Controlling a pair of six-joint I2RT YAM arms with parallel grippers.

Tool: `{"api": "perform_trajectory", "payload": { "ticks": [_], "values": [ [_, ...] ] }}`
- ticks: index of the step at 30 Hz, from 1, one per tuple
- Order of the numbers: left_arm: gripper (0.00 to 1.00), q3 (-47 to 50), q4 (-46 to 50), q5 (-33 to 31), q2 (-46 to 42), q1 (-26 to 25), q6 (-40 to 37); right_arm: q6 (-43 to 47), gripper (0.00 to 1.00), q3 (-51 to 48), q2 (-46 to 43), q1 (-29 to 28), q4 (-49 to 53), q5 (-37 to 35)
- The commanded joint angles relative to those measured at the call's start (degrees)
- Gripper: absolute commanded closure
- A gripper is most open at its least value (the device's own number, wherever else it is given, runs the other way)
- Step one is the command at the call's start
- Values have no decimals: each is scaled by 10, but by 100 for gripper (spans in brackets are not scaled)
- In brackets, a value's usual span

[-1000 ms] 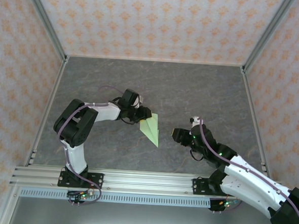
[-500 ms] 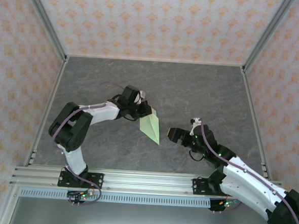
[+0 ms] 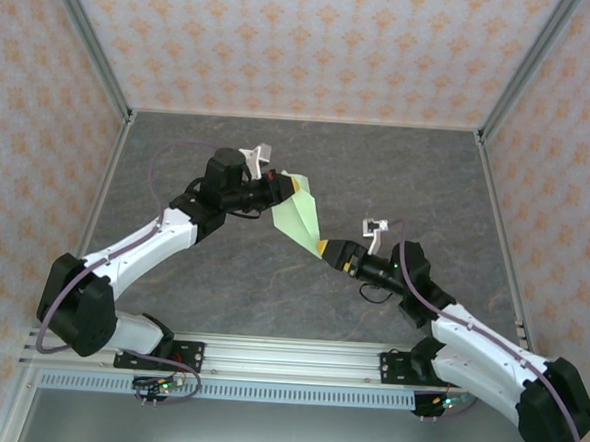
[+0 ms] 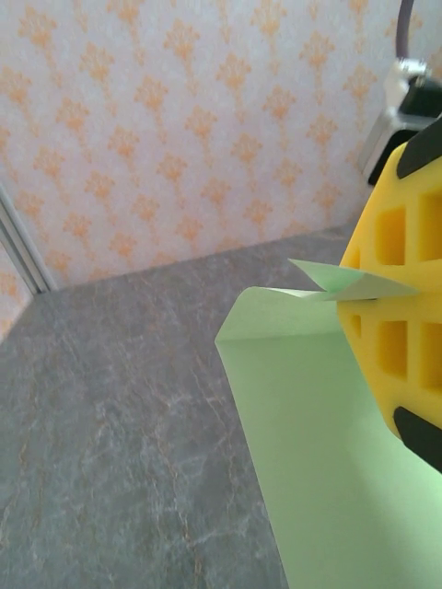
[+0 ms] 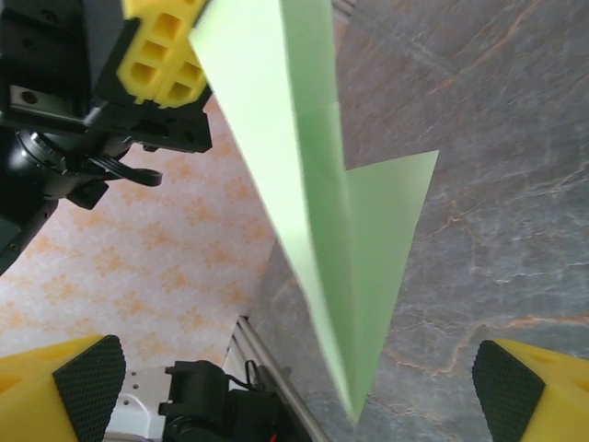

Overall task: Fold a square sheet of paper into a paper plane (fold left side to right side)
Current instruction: Turn over the paper at the center of the table.

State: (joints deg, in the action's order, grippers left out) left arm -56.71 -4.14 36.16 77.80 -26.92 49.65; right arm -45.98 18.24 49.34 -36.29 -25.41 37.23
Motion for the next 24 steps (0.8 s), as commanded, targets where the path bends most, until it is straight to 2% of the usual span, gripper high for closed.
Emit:
{"api": "perform_trajectory", "payload": {
  "ticks": [1,9,13,24],
  "values": [
    [96,15,-46,20,-39,-2,37,-34,0,25,33,2,-93,38],
    [95,22,-88,44,-62,-20,74,-97,2,54,107,-4,-230,71],
    [95,20,-107,54,-60,-32,84,-133,18,65,126,-5,-294,87],
    [95,28,-88,53,-59,-32,70,-107,62,67,77,-4,-228,82]
  ]
}}
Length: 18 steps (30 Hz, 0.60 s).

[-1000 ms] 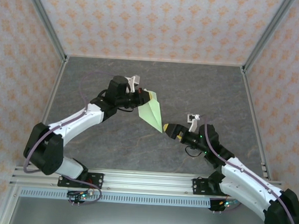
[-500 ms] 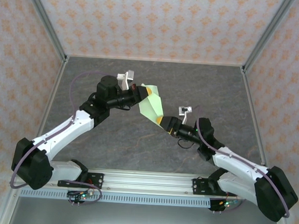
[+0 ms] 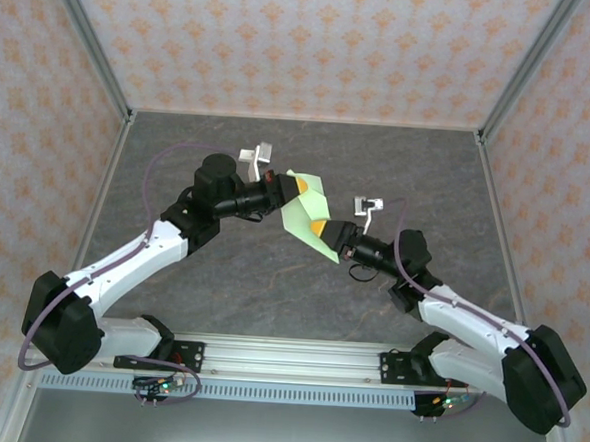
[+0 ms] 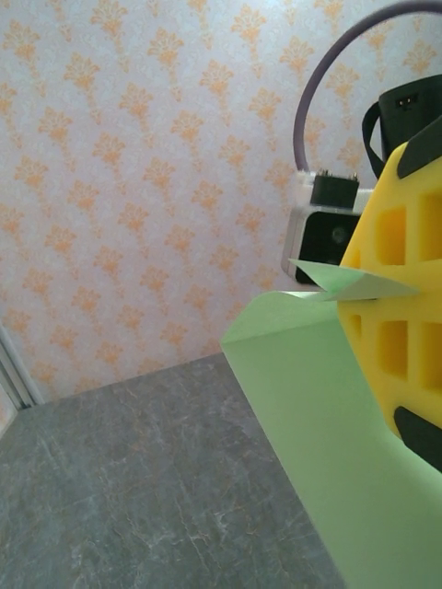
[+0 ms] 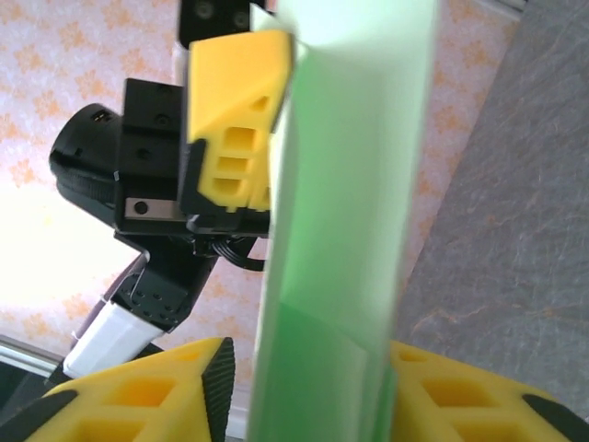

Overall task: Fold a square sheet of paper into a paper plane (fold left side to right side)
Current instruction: Turn over the paper at the center of the table.

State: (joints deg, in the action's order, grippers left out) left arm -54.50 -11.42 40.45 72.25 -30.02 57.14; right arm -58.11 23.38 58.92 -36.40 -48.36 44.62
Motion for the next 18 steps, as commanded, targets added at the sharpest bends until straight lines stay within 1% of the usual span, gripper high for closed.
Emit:
{"api": "perform_trajectory", "payload": {
  "ticks": [1,3,4,8,10,12,15,18],
  "values": [
    [95,5,-13,10,-4,-1,-7,19,66,15,-23,-3,10,8],
    [94,2,-1,9,-6,-1,-17,26,72,13,-29,-3,22,5],
    [89,-1,13,4,-8,-1,-27,32,75,12,-33,-4,31,3],
    [62,-12,84,-27,-21,-2,-79,73,82,16,-52,-3,105,-7],
    [46,-17,150,-67,-35,-1,-119,118,85,31,-67,-5,195,-17],
    [36,-21,206,-111,-50,-1,-152,162,87,46,-79,-8,273,-32],
    [30,-25,278,-176,-76,-1,-193,228,89,76,-82,-18,384,-57],
    [28,-24,327,-228,-104,-1,-222,292,93,109,-71,-39,484,-114]
  ]
}}
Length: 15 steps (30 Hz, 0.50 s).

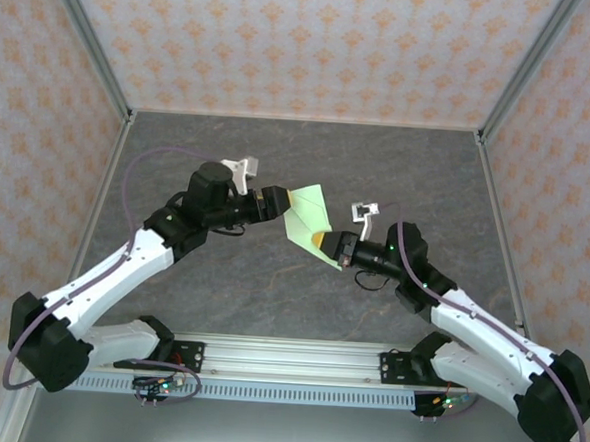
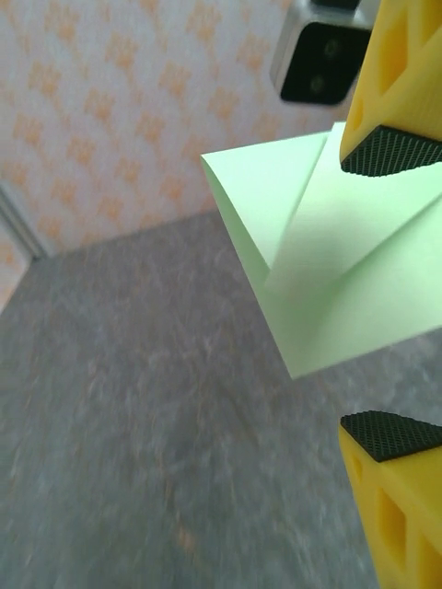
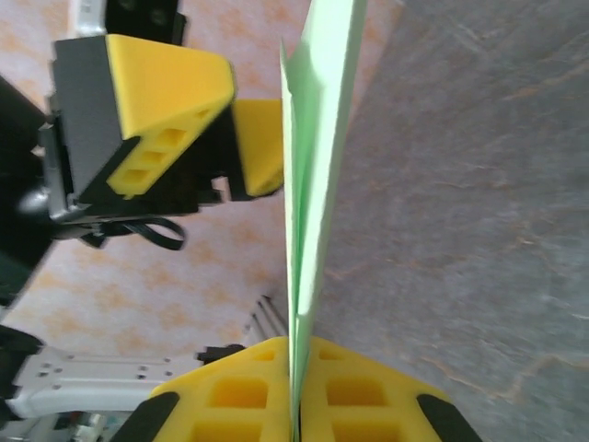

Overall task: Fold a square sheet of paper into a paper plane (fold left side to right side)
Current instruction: Turn over the paper at the center of the table.

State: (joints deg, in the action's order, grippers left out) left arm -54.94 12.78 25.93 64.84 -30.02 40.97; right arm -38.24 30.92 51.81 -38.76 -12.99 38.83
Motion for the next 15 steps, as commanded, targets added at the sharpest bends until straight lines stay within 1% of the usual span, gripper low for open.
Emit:
{"api": "perform_trajectory", "payload": {
  "ticks": [1,2,5,6,7,10,13,15],
  "values": [
    [27,-19,98,-100,-41,-1,-71,121,94,53,7,-27,178,-94],
    [27,-19,110,-117,-51,-2,-79,148,94,70,16,-41,220,-133],
    [26,-16,147,-173,-86,-1,-100,224,95,149,60,-98,357,-304],
    [26,-15,155,-189,-99,-1,-100,242,96,178,85,-122,400,-376],
    [26,-14,164,-204,-111,-1,-118,258,96,206,111,-144,438,-438],
    [26,-12,183,-244,-137,-1,-126,283,96,282,208,-204,524,-601],
    [26,-10,198,-277,-156,-1,-126,279,96,348,310,-238,596,-726],
    [26,-9,206,-297,-169,-1,-123,273,96,385,364,-253,633,-790]
  ]
}}
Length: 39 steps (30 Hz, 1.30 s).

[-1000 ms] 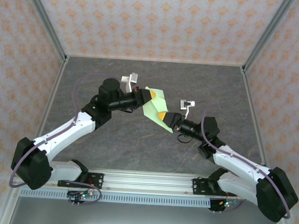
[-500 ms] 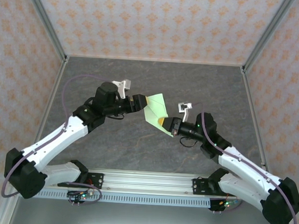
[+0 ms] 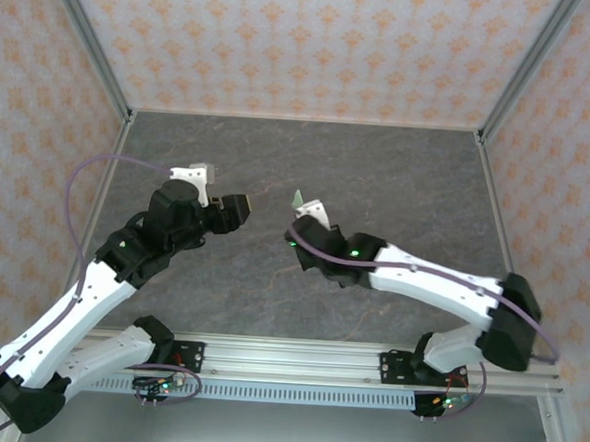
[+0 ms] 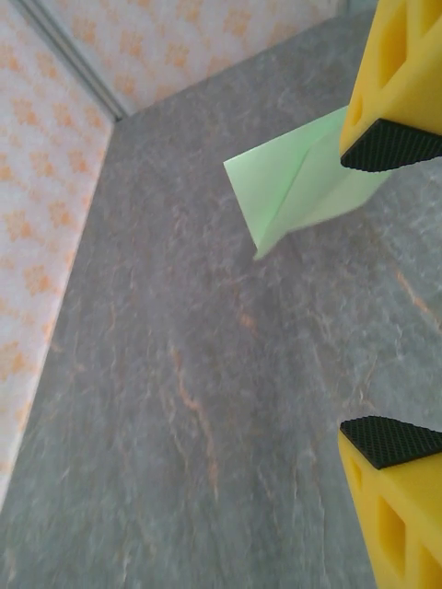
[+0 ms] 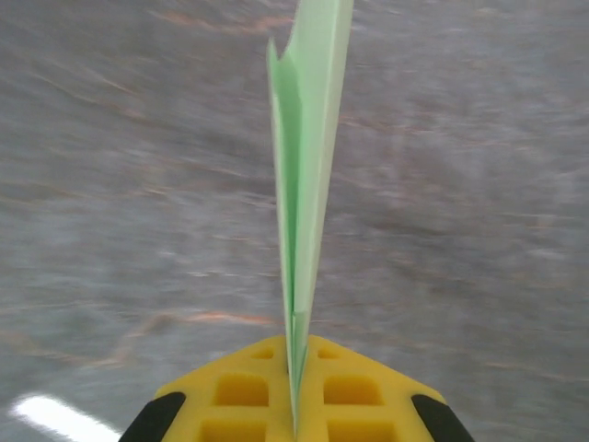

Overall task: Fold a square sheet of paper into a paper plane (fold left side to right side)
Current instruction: Turn over the paper at the center of the table.

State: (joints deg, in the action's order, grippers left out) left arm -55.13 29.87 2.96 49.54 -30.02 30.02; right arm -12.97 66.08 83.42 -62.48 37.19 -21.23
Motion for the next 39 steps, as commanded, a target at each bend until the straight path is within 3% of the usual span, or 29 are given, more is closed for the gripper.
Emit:
{"api": "perform_trajectory", "payload": {
  "ticks": [1,10,15,23,25,31,39],
  "values": [
    [26,-4,36,-76,-24,-1,-11,16,96,48,73,-21,146,-217],
    [25,9,50,-129,-73,-1,-4,12,96,126,272,-47,250,-365],
    [24,11,51,-127,-74,-1,-4,48,96,131,335,-52,224,-342],
    [24,12,48,-121,-68,-2,-3,87,91,122,365,-59,178,-251],
    [23,13,45,-115,-63,-1,-3,96,87,116,358,-60,164,-208],
    [23,9,42,-94,-40,-1,0,107,58,90,294,-65,121,-85],
    [19,16,22,-29,16,0,22,74,24,20,100,-65,73,28]
  ]
}}
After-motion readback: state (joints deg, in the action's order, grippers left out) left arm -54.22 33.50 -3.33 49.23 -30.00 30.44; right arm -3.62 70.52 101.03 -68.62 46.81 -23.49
